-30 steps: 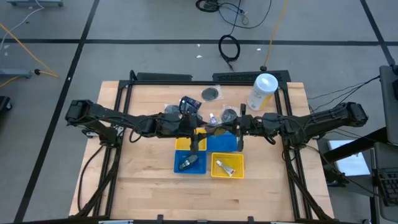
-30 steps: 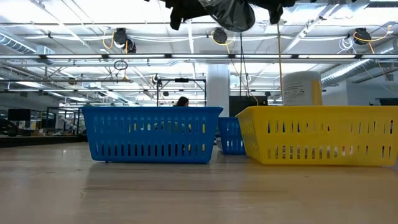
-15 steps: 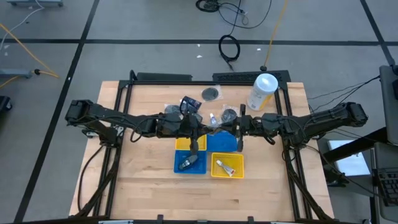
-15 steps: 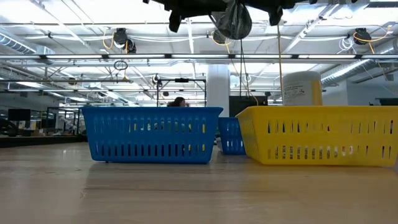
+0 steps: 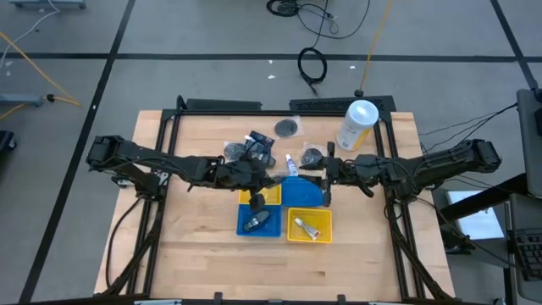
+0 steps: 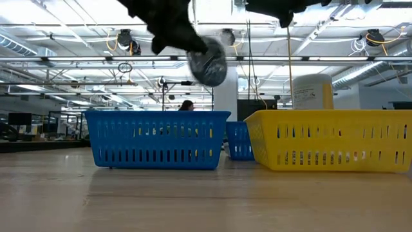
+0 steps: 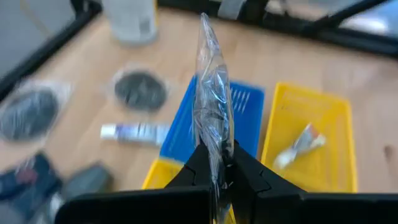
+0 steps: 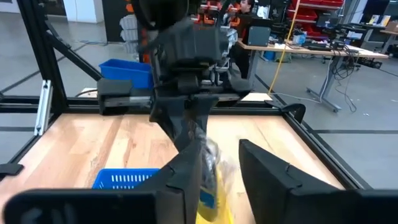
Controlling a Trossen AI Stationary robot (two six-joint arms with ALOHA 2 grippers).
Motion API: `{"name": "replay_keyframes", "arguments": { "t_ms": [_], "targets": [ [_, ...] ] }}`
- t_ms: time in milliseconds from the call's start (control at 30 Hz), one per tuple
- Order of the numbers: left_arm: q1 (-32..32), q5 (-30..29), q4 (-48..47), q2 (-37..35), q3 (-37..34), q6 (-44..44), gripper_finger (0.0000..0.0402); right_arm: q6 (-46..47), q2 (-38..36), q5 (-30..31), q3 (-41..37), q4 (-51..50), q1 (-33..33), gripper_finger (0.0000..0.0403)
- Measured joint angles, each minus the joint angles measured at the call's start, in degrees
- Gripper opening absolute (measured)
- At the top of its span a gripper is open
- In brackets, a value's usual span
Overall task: Pick & Place Travel size toiletries
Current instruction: Put the black hairbrush into the top yellow basket
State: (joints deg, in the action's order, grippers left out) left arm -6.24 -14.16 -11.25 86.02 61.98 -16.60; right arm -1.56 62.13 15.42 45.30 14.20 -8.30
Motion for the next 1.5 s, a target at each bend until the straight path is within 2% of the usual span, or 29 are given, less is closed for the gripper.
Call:
{"name": "replay_keyframes", "arguments": {
  "t_ms": [200, 300, 767, 933, 1200, 1500],
  "targets": [
    [-0.26, 0.11, -12.73, -0.69, -0.02, -5.96, 0.0010, -0.01, -0.02, 1.25, 0.00, -2.13, 0.05, 0.0123],
    [-0.27, -0.24, -15.60, -0.61, -0.04, -8.02, 0.0010, 0.00, -0.02, 1.29, 0.00, -2.52, 0.05, 0.0122],
    [-0.22, 1.73, -17.03, 1.44, 0.00, -6.43, 0.0011, 0.50, -0.02, 1.25, 0.02, -3.84, 0.05, 0.0120],
    [-0.22, 2.53, -17.31, 2.68, -0.02, -5.62, 0.0029, 0.68, -0.02, 1.07, 0.02, -3.95, 0.05, 0.0119],
    [-0.15, 2.19, -16.99, 5.32, -0.02, -5.38, 0.0012, 0.85, -0.02, 1.05, 0.02, -4.27, 0.05, 0.0117],
    [-0.15, 2.30, -17.02, 6.46, -0.04, -7.09, 0.0095, 0.87, -0.02, 1.03, 0.02, -4.62, 0.05, 0.0120]
  ]
}}
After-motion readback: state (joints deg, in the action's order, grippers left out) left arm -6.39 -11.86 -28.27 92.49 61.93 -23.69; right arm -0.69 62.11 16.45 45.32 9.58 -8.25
